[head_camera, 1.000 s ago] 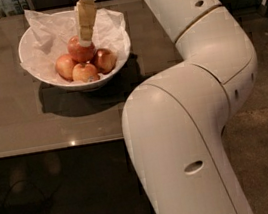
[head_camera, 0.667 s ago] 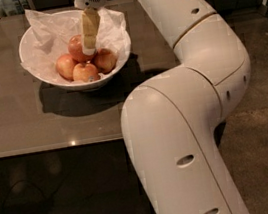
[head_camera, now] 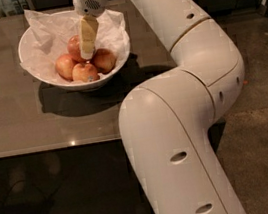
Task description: Pick apple from white bowl
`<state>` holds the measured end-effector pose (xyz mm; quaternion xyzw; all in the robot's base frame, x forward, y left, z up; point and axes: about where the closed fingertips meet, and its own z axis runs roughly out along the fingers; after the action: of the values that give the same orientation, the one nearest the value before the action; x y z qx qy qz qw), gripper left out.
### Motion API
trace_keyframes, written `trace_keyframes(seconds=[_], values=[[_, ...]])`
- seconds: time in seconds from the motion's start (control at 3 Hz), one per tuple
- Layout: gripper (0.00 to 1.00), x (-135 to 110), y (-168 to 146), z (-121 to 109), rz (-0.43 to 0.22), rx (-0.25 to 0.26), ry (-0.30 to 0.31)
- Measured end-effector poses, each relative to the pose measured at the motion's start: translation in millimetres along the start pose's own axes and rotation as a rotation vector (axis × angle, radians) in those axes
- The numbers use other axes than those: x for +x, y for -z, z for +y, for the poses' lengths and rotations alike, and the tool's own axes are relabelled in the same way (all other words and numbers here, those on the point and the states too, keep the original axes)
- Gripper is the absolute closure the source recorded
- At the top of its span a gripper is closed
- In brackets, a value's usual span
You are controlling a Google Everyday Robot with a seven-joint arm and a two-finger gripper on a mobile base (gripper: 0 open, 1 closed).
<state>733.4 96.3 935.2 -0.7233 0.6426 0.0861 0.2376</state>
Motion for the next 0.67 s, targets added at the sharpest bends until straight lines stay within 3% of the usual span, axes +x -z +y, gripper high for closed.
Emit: trace_keyframes(seconds=[0.67], values=[[0.0, -2, -19, 7, -0.007, -0.022, 0.018]])
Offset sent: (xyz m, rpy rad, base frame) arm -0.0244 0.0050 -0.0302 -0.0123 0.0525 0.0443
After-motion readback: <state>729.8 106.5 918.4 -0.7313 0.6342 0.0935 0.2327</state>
